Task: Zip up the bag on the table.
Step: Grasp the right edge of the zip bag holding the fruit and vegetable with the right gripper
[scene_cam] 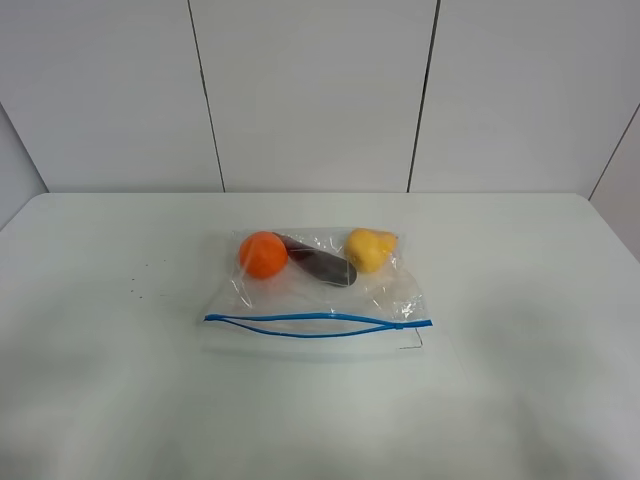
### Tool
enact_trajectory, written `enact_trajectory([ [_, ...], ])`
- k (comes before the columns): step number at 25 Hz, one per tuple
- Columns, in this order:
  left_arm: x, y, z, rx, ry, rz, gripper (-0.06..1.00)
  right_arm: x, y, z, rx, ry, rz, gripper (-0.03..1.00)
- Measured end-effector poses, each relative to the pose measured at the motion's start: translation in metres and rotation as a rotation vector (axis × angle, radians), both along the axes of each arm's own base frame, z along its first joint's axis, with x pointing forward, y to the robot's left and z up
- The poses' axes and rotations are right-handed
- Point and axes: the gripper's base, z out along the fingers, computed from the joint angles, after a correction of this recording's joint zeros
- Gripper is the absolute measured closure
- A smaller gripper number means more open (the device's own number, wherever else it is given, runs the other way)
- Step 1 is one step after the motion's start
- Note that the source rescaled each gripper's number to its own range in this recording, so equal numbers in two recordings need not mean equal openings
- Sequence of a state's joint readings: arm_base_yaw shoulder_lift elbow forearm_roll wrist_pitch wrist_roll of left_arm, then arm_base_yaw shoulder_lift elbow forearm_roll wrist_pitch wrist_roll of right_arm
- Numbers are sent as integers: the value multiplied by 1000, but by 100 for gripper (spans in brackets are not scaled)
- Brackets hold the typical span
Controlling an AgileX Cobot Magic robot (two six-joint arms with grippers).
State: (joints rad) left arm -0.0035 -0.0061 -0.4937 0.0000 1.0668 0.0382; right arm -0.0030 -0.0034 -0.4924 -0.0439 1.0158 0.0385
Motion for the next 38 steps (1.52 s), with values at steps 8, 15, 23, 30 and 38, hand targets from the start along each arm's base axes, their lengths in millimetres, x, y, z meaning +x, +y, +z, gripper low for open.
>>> enact_trajectory([
  [8, 0, 0, 0, 0, 0, 0, 1, 0, 0, 0, 0, 0, 0, -3],
  [15, 0, 0, 0, 0, 0, 0, 1, 0, 0, 0, 0, 0, 0, -3],
  [23, 0, 0, 0, 0, 0, 0, 1, 5, 0, 4, -2, 25, 1, -3],
  [30, 0, 0, 0, 0, 0, 0, 1, 60, 6, 15, 62, 238, 42, -3],
  [38, 0, 0, 0, 0, 0, 0, 1, 155, 20, -11, 207, 406, 126, -3],
])
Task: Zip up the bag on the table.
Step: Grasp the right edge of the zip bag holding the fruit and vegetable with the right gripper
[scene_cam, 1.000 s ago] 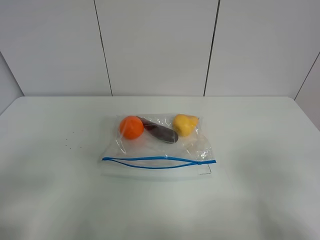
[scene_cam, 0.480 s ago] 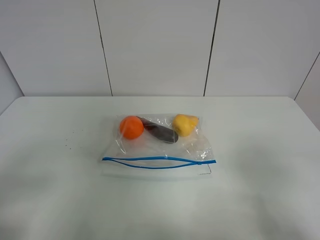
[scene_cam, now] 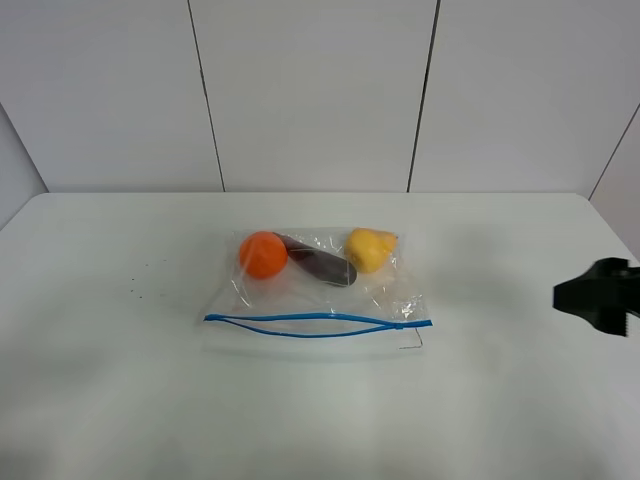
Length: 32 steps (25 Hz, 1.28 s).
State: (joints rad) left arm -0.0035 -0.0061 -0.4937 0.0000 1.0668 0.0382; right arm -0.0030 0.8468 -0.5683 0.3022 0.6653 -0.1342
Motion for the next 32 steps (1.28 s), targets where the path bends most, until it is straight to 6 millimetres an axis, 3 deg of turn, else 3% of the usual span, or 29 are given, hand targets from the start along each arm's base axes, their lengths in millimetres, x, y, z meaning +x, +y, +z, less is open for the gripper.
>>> enact_trajectory([
  [9, 0, 0, 0, 0, 0, 0, 1, 79, 15, -69, 148, 181, 163, -3],
  [16, 0, 0, 0, 0, 0, 0, 1, 135, -15, -106, 405, 234, 271, -3],
  [22, 0, 0, 0, 0, 0, 0, 1, 173, -21, -144, 731, 269, 429, -3],
  [27, 0, 0, 0, 0, 0, 0, 1, 197, -12, -172, 746, 330, 485, -3],
  [32, 0, 0, 0, 0, 0, 0, 1, 214, 9, -174, 724, 351, 558, -3],
])
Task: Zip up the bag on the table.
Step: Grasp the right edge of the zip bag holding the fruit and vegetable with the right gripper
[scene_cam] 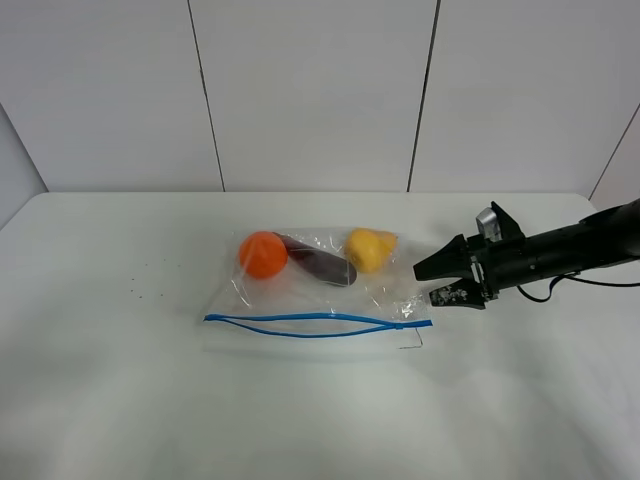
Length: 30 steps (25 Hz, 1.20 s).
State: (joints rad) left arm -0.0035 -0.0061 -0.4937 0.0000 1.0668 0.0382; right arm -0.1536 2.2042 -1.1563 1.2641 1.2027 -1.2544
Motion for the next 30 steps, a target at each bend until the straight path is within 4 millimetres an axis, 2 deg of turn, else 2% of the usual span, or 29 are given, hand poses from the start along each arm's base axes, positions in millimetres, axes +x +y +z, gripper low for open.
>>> enact_trajectory([
  [3, 0, 0, 0, 0, 0, 0, 1, 4, 11, -1, 1, 12, 20, -3],
  [11, 0, 0, 0, 0, 0, 0, 1, 1, 37, -3, 4, 52, 76, -3],
  [17, 0, 0, 0, 0, 0, 0, 1, 0, 43, -3, 5, 67, 83, -3],
  [19, 0, 0, 0, 0, 0, 0, 1, 0, 43, -3, 5, 73, 81, 3],
  [25, 0, 0, 0, 0, 0, 0, 1, 0, 43, -3, 5, 77, 79, 35],
  [28, 0, 0, 0, 0, 0, 0, 1, 0, 43, -3, 5, 77, 79, 44],
  [30, 0, 0, 0, 0, 0, 0, 1, 0, 43, -3, 4, 77, 80, 46],
])
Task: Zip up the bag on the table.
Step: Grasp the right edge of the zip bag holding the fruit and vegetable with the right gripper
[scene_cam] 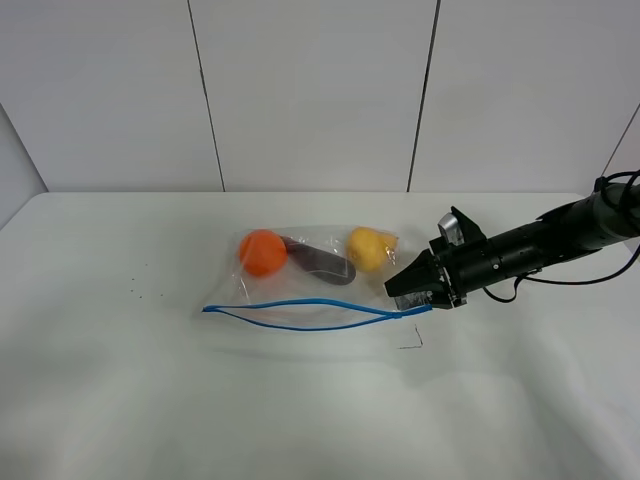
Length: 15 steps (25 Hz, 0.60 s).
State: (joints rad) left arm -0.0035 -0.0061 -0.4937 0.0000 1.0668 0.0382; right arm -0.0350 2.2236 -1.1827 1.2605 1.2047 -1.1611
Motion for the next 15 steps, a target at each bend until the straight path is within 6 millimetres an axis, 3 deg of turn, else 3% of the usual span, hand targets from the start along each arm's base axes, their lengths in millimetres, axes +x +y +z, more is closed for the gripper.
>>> enact_trajectory([
  [10, 0, 0, 0, 0, 0, 0, 1, 0, 0, 0, -3, 0, 2, 48],
  [15, 0, 0, 0, 0, 0, 0, 1, 0, 0, 0, -5, -1, 1, 61],
])
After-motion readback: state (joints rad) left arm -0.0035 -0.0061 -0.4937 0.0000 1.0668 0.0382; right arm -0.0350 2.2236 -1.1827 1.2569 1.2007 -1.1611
